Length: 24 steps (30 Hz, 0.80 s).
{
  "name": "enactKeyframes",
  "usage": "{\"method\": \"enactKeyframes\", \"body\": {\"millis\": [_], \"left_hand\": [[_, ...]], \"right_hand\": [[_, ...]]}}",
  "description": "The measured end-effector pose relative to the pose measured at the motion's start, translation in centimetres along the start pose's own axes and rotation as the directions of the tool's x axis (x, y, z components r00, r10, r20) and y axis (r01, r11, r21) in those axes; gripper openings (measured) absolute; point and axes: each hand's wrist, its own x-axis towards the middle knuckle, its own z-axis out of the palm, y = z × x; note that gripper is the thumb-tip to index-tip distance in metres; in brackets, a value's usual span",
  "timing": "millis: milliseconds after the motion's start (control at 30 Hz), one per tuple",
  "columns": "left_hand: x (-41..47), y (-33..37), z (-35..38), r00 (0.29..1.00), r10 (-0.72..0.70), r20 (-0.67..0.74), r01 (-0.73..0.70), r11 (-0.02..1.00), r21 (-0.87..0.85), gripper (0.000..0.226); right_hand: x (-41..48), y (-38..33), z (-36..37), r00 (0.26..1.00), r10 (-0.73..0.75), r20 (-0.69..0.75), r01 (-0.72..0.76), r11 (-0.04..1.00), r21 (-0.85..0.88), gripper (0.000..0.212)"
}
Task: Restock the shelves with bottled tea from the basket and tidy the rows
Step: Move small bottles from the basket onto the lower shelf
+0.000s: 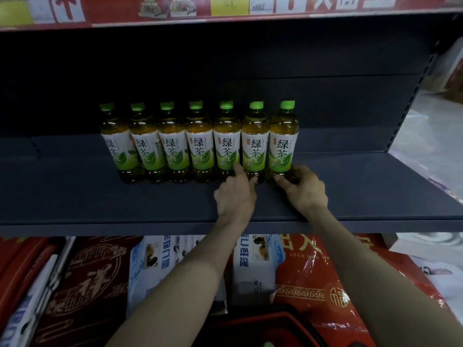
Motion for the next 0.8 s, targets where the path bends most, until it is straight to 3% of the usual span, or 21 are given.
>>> {"method": "enactKeyframes", "body": {"millis": [133, 267, 467, 667, 800], "left_hand": [[-0.4, -0.2, -0.6, 1.0, -0.008, 0.017, 0.01, 0.996, -0.091, 0.039], [-1.5, -0.7, -1.8, 0.999, 0.014, 0.032, -0.007, 0.975, -0.223, 0.04], [-6.1, -0.8, -4.3, 0.995, 0.092, 0.031, -0.081, 0.963, -0.257, 0.037], [-13.1, -3.0, -7.7, 0.97, 0.147, 0.194, -0.084, 0.95, -0.3, 0.026], [-18.0, -6.2, -8.6, 0.928, 0.152, 0.34, -0.044, 0.951, -0.304, 0.02]], "right_hand": [[-0.9, -0.3, -0.4, 0.999, -0.042, 0.025, 0.042, 0.999, -0.014, 0.059], [-3.1, -0.4, -1.3, 0.997, -0.077, 0.029, 0.077, 0.997, -0.01, 0.047], [-9.1, -0.7, -2.6, 0.985, -0.158, 0.069, 0.158, 0.987, 0.013, 0.041], [-16.8, -0.2, -3.8, 0.962, -0.177, 0.208, 0.186, 0.982, -0.025, 0.028], [-21.8, 1.0, -4.5, 0.909, -0.188, 0.371, 0.217, 0.976, -0.037, 0.037]]}}
